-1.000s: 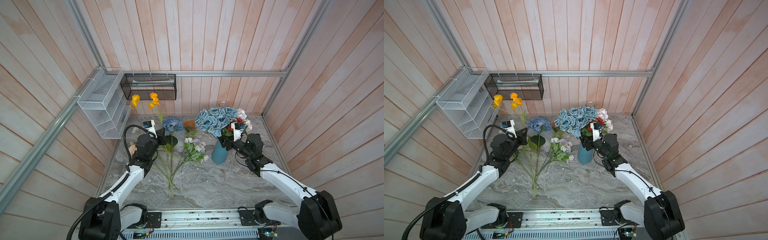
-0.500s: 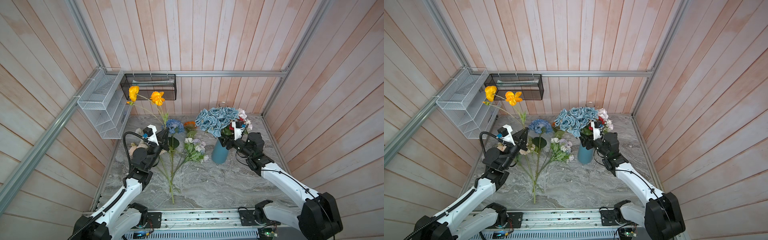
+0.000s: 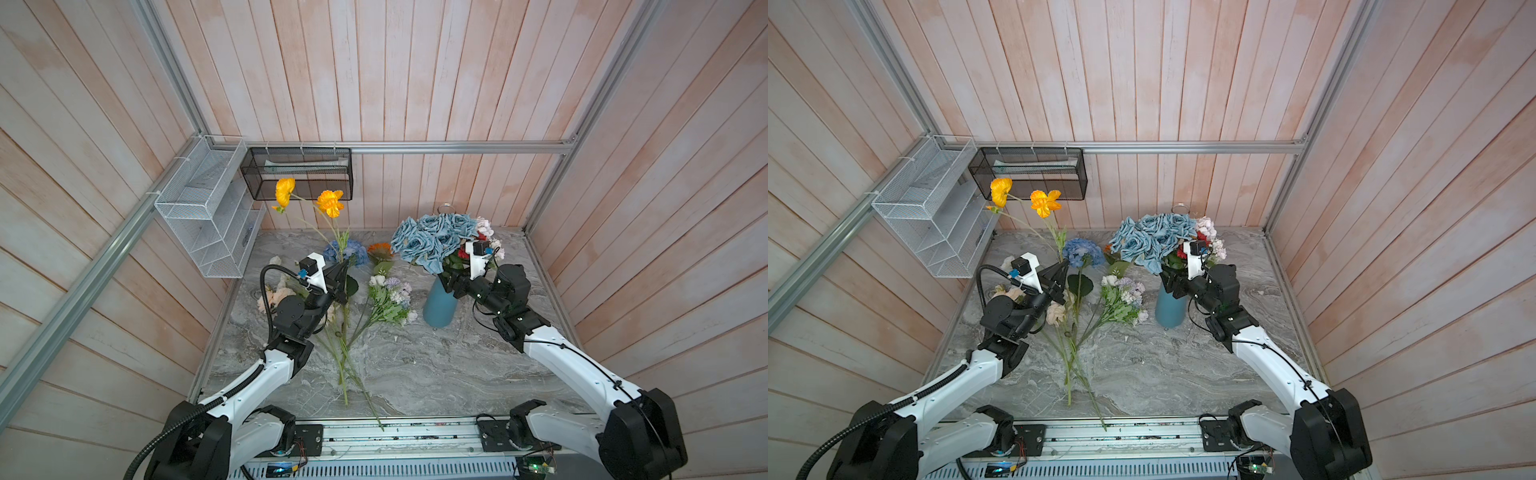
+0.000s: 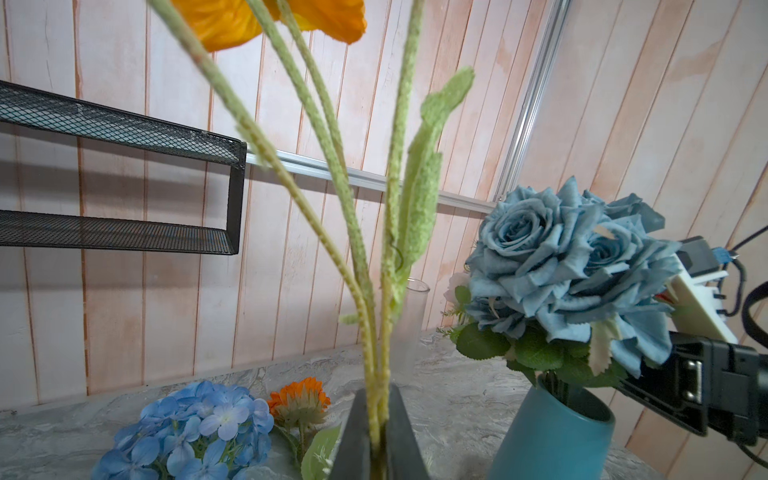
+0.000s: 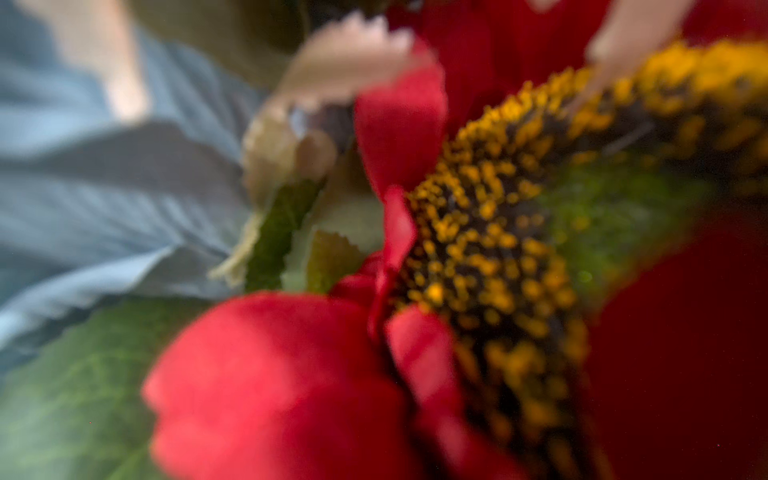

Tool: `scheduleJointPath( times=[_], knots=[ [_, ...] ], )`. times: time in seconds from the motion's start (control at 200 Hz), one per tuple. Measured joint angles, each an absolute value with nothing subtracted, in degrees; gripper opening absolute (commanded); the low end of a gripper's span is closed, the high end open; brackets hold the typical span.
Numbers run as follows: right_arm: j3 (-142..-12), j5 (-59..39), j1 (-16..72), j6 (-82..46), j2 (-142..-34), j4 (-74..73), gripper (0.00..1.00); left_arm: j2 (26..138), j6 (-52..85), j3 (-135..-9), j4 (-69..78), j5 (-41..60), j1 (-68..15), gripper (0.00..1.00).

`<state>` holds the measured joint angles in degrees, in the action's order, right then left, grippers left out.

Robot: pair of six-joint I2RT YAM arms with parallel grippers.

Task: Arrange the flowers into the vase
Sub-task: 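Lift the yellow poppies upright with the left gripper, then carry the yellow poppies with the left gripper over the teal vase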

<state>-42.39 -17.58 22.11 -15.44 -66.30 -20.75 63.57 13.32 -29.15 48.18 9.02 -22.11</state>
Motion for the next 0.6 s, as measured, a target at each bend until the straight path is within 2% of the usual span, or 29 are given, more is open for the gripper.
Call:
scheduleJointPath(
  times=[0.36,0.6],
  knots=[
    [-44.29,-16.99,22.11,-15.68,-66.3,-18.98,0.67,58.89,14.76,-34.41,45.89,10.33,-26.48,0.0],
    [-45.3,-16.53,21.67,-16.97,-66.78,-18.57,0.67,58.67,18.2,-39.88,45.36,16.29,-30.2,0.0]
  ],
)
